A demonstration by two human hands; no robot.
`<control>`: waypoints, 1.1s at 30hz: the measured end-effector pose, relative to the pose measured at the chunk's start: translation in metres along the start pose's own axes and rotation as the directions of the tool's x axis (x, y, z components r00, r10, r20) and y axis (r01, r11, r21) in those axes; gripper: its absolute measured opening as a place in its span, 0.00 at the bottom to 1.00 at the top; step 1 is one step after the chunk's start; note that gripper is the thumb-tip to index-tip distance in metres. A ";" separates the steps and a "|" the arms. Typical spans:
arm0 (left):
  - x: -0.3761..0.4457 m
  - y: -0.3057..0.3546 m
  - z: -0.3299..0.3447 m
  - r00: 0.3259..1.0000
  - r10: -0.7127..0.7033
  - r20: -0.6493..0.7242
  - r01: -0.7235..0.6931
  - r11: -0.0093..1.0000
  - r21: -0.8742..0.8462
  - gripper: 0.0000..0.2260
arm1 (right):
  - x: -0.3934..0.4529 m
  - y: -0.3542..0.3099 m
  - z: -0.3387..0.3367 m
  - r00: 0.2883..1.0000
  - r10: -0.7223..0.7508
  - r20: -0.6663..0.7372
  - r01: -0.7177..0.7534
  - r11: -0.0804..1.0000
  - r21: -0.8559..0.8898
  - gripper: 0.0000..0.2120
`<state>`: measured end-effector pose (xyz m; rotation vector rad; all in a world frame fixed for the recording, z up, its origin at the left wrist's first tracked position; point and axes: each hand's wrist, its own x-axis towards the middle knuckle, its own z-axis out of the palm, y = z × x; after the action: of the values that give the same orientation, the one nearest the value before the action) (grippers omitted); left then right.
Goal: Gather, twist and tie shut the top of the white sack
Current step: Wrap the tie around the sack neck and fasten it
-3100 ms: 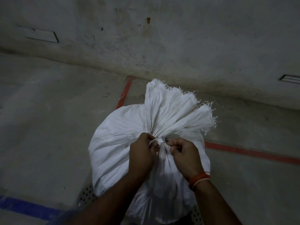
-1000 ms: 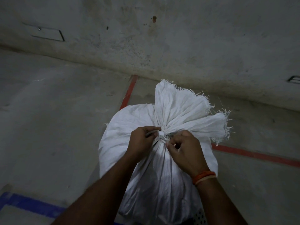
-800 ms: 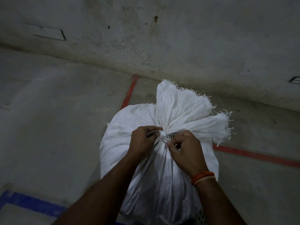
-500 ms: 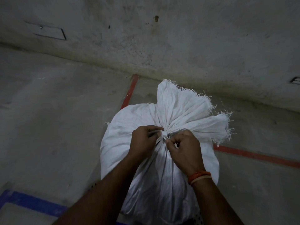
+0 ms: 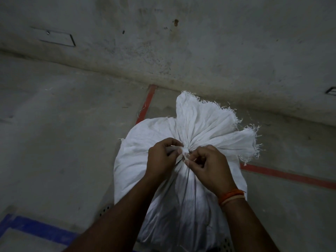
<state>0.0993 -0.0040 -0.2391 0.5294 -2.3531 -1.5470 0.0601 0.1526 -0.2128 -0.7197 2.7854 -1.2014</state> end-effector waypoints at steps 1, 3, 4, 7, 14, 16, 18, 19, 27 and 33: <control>0.000 0.000 0.000 1.000 -0.002 0.004 0.002 1.000 -0.007 0.04 | -0.001 0.001 0.001 1.000 0.006 -0.003 -0.006 1.000 -0.003 0.10; 0.001 -0.001 -0.001 1.000 -0.011 0.013 0.011 1.000 -0.025 0.04 | -0.001 0.001 0.004 1.000 0.007 -0.024 -0.008 1.000 -0.014 0.11; 0.001 -0.002 -0.001 1.000 -0.017 0.017 0.018 0.999 -0.032 0.03 | -0.001 0.001 0.006 0.999 0.012 -0.037 -0.012 1.000 -0.013 0.10; 0.001 -0.005 -0.003 0.999 -0.029 0.039 0.031 0.998 -0.049 0.03 | 0.000 0.003 0.010 0.997 0.027 -0.067 -0.028 1.000 -0.006 0.09; 0.001 -0.005 -0.004 0.997 -0.068 0.038 0.070 0.995 -0.064 0.03 | 0.000 0.001 0.003 0.999 0.040 0.026 -0.042 0.997 0.068 0.04; 0.001 -0.005 -0.004 0.997 -0.073 0.038 0.076 0.994 -0.077 0.03 | 0.000 0.001 0.007 0.999 0.033 -0.031 -0.032 0.999 0.034 0.06; 0.001 -0.005 -0.004 0.997 -0.072 0.037 0.075 0.993 -0.088 0.03 | -0.001 -0.002 0.016 0.997 0.014 -0.080 -0.017 1.000 -0.026 0.08; 0.000 -0.004 -0.004 0.997 -0.071 0.035 0.074 0.993 -0.090 0.03 | -0.001 -0.003 0.019 0.995 0.014 -0.095 -0.018 0.999 -0.047 0.08; -0.001 -0.004 -0.003 0.998 -0.056 0.034 0.059 0.996 -0.072 0.04 | 0.000 -0.003 0.023 0.993 0.024 -0.112 -0.042 0.986 -0.161 0.11; 0.006 0.005 -0.014 0.953 -0.251 0.172 0.294 0.903 -0.314 0.09 | 0.000 0.000 0.021 0.996 0.010 -0.093 -0.021 0.993 -0.112 0.10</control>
<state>0.0990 -0.0165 -0.2283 0.7194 -2.0962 -2.1164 0.0638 0.1382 -0.2278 -0.6644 2.9495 -1.1102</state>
